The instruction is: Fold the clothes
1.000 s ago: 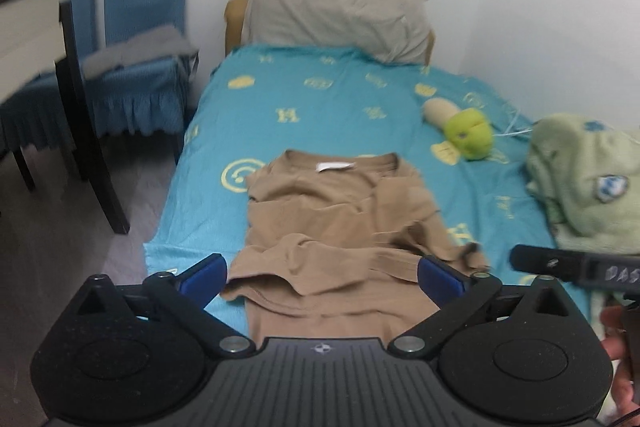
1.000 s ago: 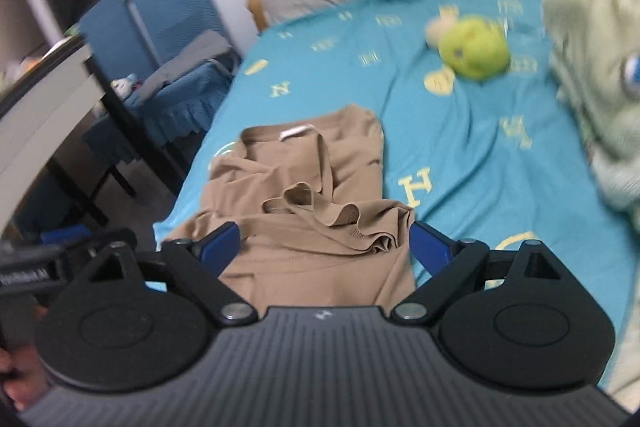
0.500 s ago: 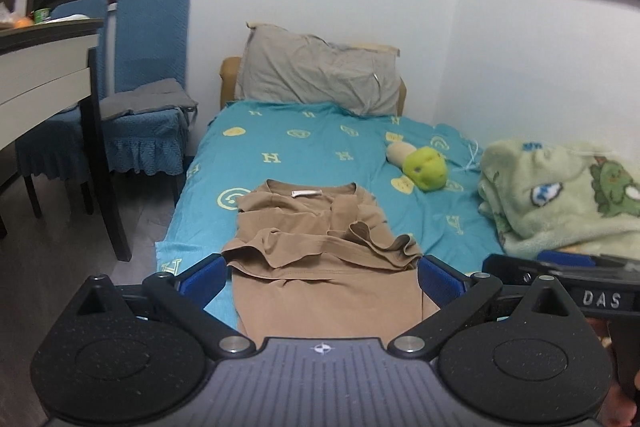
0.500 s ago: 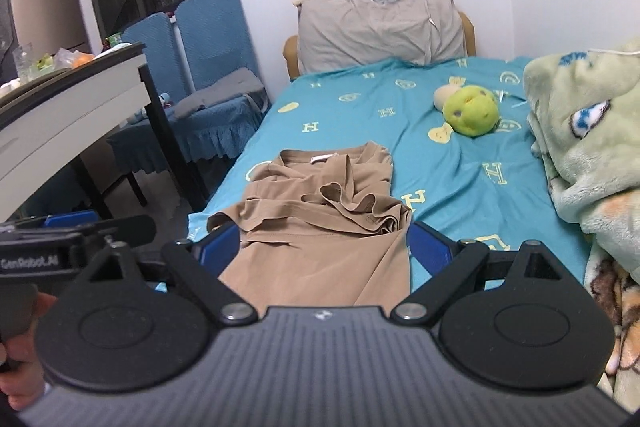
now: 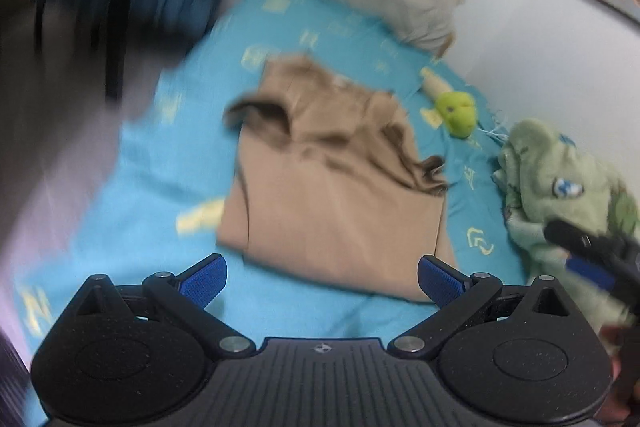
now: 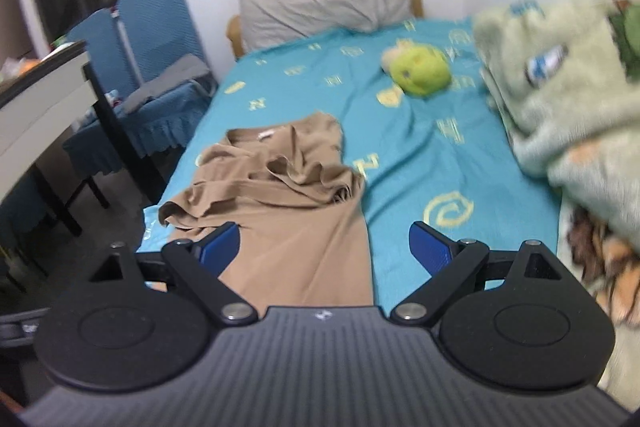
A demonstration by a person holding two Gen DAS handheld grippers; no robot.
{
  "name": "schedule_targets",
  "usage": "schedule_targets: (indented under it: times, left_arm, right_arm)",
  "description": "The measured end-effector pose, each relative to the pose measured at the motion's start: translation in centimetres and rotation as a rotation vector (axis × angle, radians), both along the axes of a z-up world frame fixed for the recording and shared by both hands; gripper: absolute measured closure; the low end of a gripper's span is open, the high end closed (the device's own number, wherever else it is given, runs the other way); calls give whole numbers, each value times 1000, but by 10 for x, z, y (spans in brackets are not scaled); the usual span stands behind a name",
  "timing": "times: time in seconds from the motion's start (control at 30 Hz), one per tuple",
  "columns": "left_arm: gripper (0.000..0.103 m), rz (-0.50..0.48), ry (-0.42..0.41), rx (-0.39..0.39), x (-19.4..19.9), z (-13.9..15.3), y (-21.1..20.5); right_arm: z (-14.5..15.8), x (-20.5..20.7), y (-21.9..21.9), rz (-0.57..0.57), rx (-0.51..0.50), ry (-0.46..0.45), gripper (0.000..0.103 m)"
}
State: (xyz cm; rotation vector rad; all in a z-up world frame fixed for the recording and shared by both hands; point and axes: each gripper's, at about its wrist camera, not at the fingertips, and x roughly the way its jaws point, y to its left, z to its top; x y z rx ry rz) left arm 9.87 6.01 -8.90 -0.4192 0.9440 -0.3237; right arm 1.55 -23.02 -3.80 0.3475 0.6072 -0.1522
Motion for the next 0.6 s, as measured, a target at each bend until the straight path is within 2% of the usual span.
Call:
schedule_targets:
  times: [0.13, 0.23, 0.33, 0.47, 0.6]
  left_arm:
    - [2, 98, 162, -169, 27, -27, 6]
    - [7, 135, 226, -247, 46, -47, 0]
    - [14, 190, 276, -294, 58, -65, -1]
    - [17, 231, 200, -349, 64, -67, 6]
    - [20, 222, 106, -495, 57, -62, 17]
  right_arm:
    - [-17, 6, -17, -32, 147, 52, 10]
    - [-33, 12, -25, -40, 273, 106, 10]
    - [-44, 14, -27, -38, 358, 135, 10]
    - [-55, 15, -29, -36, 460, 157, 10]
    - [-66, 19, -33, -34, 580, 172, 10]
